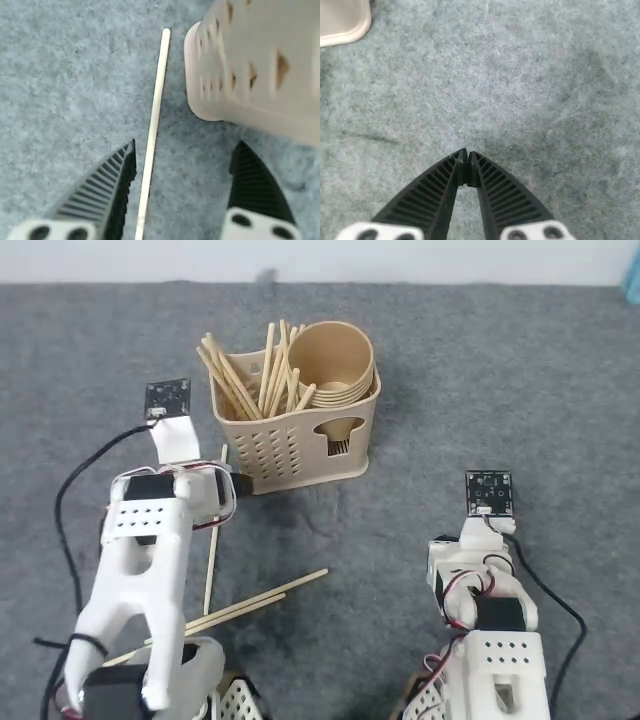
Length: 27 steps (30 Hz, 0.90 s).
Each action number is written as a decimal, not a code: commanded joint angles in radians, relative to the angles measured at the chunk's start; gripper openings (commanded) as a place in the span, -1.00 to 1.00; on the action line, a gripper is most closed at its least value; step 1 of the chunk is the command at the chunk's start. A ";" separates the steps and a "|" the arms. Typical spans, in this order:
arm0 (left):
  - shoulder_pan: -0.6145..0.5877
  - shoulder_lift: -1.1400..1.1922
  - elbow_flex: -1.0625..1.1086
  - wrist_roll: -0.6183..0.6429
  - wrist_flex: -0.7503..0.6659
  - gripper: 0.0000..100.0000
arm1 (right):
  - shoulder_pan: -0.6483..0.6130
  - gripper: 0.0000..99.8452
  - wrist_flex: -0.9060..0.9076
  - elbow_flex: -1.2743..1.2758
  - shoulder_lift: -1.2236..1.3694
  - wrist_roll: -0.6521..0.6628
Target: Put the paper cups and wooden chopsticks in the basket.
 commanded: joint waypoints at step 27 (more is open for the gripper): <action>-0.084 0.485 -0.208 -0.006 0.049 -0.95 | 0.013 -0.98 0.013 -0.014 -0.022 0.018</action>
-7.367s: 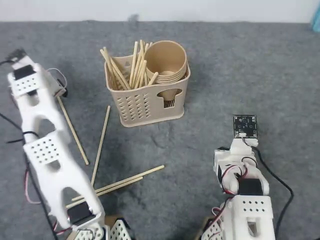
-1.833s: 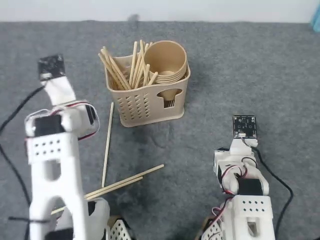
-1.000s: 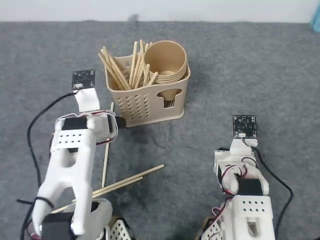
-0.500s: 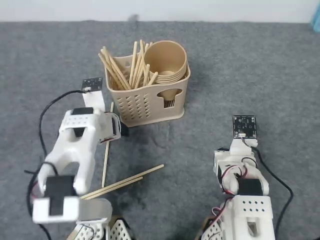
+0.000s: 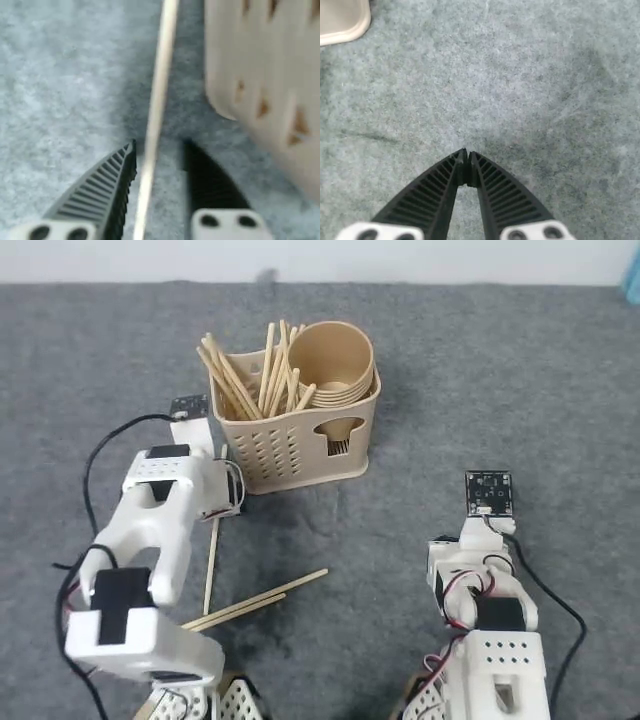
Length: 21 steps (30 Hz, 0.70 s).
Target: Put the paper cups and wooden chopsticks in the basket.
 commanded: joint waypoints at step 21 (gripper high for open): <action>-0.563 -0.195 -0.045 -0.115 0.009 -0.98 | 0.010 -0.98 0.013 -0.011 -0.022 0.018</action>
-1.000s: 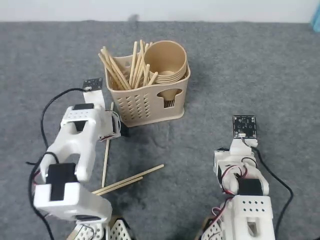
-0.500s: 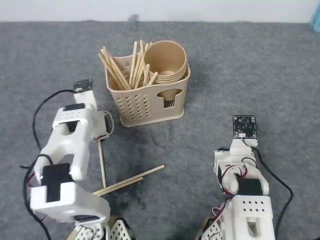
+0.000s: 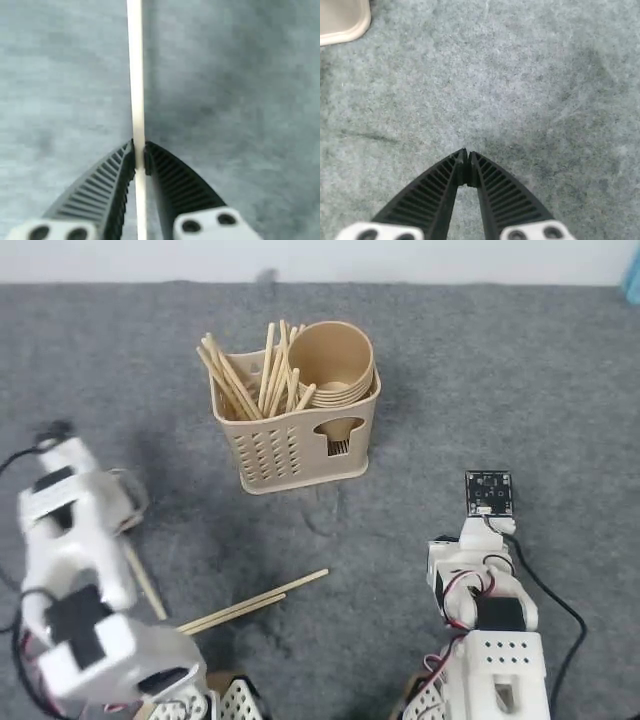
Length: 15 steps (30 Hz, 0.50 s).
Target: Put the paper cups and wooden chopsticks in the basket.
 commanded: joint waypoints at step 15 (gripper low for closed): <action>-0.241 -0.400 0.084 -0.149 -0.023 -0.98 | 0.008 -0.98 0.013 -0.009 -0.022 0.018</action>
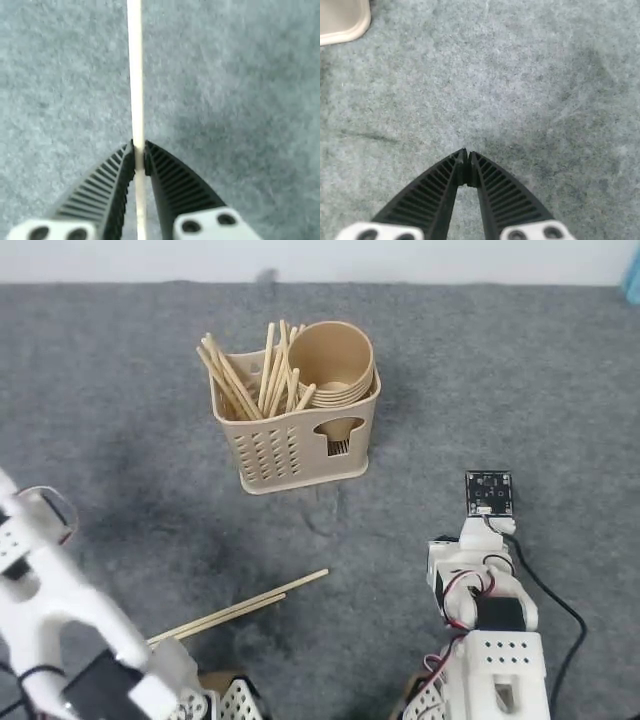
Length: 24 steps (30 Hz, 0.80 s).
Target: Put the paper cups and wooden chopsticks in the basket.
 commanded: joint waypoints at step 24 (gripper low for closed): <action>0.101 -0.953 0.492 0.135 -0.526 -0.98 | 0.007 -0.98 0.013 -0.009 -0.022 0.018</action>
